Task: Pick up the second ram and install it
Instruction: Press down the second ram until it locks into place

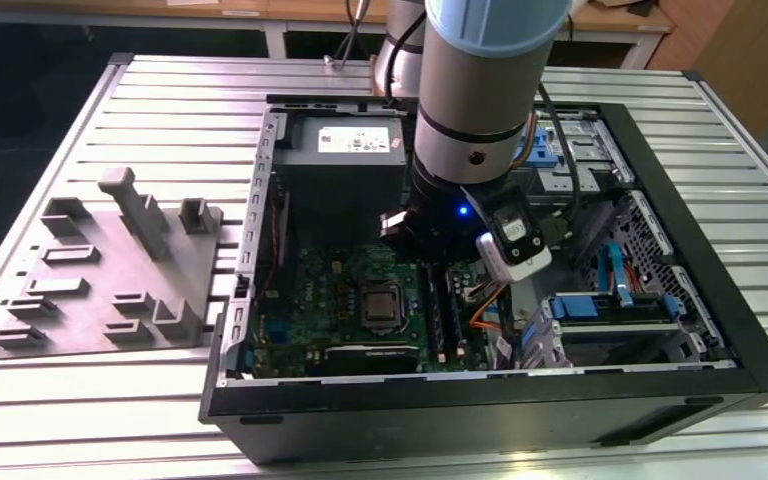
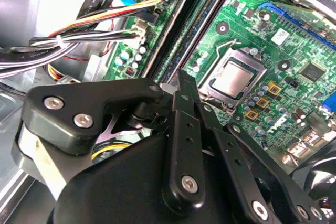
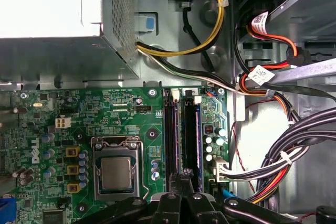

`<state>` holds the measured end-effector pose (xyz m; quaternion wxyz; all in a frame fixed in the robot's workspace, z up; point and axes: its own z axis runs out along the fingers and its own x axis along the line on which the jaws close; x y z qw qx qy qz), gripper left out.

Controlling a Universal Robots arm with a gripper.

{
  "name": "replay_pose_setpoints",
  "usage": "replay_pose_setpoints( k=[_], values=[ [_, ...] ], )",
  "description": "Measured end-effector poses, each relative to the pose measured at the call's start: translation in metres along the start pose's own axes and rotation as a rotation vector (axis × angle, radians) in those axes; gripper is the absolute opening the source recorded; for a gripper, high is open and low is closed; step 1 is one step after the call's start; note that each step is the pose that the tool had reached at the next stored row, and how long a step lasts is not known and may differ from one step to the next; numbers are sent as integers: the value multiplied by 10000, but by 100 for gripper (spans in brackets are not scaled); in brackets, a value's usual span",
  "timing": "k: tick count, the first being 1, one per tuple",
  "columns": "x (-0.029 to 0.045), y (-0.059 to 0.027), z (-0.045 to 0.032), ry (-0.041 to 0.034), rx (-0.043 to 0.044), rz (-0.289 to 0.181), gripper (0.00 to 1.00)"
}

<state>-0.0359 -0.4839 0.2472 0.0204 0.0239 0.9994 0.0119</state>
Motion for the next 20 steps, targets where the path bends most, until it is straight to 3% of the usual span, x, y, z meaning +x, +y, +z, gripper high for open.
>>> replay_pose_setpoints(
  k=[9, 20],
  values=[
    [4, 83, 9, 0, -9, 1, 10],
    [11, 270, 27, 1, -19, -31, 10]
  ],
)
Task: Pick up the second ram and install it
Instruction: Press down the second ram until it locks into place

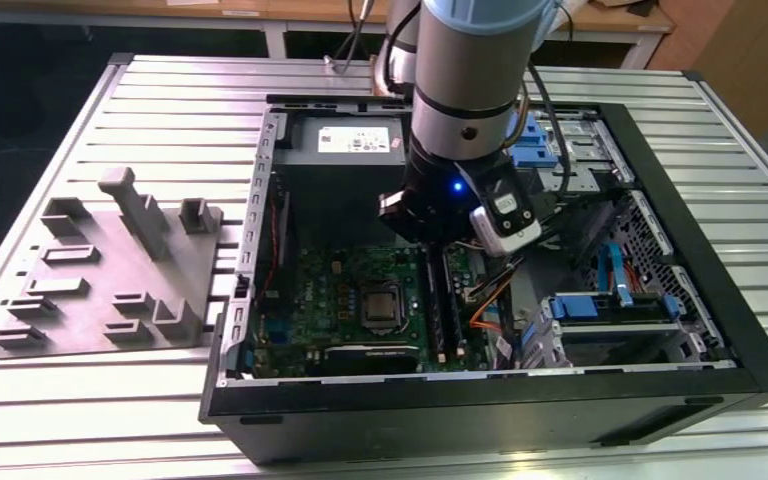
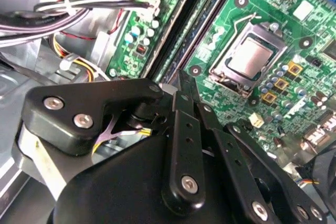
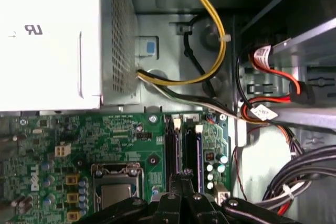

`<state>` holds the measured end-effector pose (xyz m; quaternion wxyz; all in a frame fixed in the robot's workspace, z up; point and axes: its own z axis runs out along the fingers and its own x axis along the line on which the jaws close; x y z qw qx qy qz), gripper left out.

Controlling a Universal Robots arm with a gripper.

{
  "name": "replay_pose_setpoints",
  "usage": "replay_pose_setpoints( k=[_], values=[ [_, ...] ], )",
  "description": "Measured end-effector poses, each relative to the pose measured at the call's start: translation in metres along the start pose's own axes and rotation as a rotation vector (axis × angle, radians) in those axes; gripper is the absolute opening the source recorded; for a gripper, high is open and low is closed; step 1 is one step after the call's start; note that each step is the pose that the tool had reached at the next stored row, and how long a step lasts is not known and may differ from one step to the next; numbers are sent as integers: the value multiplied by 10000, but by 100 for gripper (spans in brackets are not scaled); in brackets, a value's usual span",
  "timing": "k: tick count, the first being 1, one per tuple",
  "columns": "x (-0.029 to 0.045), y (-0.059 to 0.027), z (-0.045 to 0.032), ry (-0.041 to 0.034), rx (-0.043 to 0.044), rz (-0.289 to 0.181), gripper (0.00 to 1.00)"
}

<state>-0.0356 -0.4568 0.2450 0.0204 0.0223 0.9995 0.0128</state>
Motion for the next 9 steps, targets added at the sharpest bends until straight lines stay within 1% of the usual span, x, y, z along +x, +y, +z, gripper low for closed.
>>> replay_pose_setpoints(
  k=[4, 9],
  values=[
    [-3, 8, 21, 6, -18, -198, 10],
    [1, 65, 58, 7, -36, -226, 10]
  ],
)
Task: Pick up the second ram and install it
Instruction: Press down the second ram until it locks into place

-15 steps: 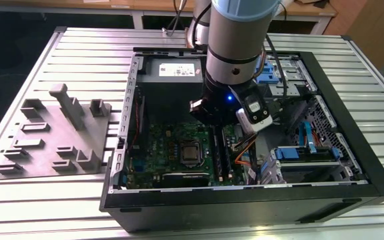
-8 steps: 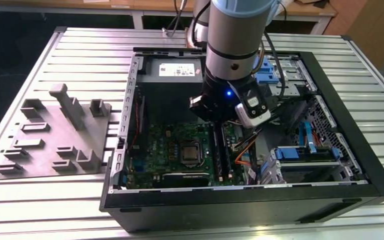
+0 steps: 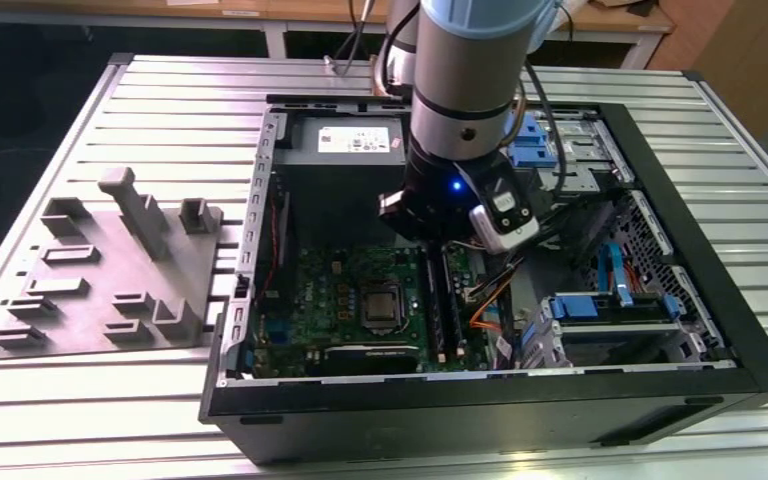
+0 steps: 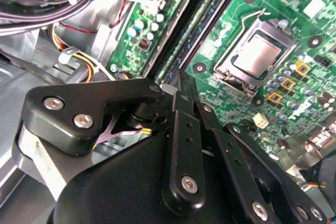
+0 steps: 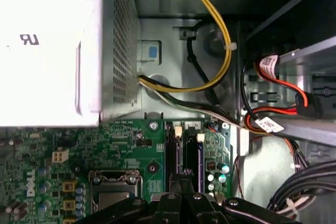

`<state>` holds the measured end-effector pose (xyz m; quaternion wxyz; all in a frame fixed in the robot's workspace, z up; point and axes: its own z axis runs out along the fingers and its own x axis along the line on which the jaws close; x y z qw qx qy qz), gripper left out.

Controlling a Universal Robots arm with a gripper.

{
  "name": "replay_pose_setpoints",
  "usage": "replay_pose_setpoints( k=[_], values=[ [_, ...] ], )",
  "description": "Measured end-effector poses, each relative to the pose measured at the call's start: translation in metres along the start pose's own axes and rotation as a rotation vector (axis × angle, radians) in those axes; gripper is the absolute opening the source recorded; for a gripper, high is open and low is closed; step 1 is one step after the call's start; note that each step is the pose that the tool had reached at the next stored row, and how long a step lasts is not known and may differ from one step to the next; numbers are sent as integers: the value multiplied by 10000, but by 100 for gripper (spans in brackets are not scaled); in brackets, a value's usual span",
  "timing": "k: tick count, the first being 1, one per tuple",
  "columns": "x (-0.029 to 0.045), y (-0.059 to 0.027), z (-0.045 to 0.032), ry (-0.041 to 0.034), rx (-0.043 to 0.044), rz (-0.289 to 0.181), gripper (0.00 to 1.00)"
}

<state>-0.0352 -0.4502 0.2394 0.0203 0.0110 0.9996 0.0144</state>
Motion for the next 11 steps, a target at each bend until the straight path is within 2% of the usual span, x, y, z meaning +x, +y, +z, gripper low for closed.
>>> replay_pose_setpoints(
  k=[7, 11],
  values=[
    [2, 71, 29, 0, -42, 0, 10],
    [-1, 76, 68, 1, -45, 1, 10]
  ],
)
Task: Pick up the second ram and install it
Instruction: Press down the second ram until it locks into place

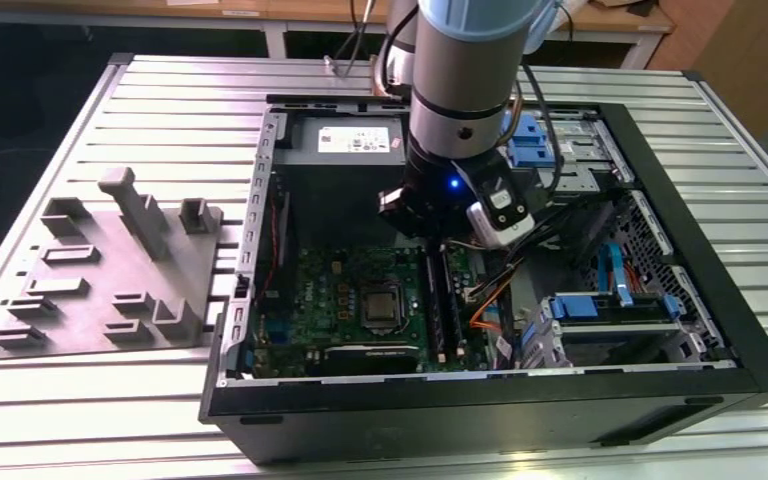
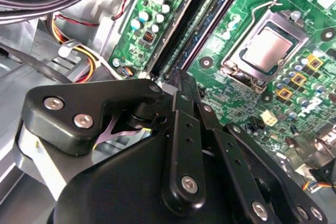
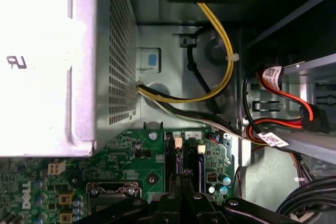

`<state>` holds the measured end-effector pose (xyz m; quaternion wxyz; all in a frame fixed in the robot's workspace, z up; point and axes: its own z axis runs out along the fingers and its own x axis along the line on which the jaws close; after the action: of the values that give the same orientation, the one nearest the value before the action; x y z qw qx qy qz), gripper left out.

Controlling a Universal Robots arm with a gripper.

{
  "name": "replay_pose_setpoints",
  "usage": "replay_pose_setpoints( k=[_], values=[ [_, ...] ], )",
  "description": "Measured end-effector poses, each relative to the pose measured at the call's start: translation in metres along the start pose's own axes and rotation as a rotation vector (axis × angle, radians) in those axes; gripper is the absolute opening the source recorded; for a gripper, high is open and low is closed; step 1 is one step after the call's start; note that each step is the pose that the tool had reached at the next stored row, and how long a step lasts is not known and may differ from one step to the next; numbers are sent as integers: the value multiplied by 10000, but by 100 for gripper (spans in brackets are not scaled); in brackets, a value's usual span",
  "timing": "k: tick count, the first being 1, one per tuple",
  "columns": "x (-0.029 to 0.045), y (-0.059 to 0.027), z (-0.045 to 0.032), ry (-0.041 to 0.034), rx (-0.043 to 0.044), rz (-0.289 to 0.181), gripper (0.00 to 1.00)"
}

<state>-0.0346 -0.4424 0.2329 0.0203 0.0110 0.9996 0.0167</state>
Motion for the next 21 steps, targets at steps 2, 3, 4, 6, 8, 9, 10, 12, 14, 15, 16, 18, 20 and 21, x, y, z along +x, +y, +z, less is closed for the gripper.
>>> replay_pose_setpoints(
  k=[2, 3, 4, 6, 8, 9, 10, 12, 14, 15, 16, 18, 20, 21],
  values=[
    [-1, 1, 18, 0, -1, 1, 10],
    [-2, 2, 18, 1, -2, 0, 10],
    [-3, 7, 19, 1, -3, -1, 10],
    [-2, 27, 22, 0, -5, -1, 10],
    [-2, 46, 28, 0, -5, -1, 10],
    [-1, 57, 34, 0, -6, 0, 10],
    [0, 66, 46, -1, -7, 0, 10],
    [1, 83, 82, 0, -6, -1, 10],
    [1, 90, 92, 0, -6, -1, 10],
    [1, 90, 92, 1, -4, -2, 10],
    [2, 91, 92, 1, -3, -2, 10],
    [2, 94, 94, 0, -6, -1, 10],
    [3, 103, 102, 0, -5, 1, 10],
    [3, 105, 108, 0, -5, 0, 10]
  ],
)
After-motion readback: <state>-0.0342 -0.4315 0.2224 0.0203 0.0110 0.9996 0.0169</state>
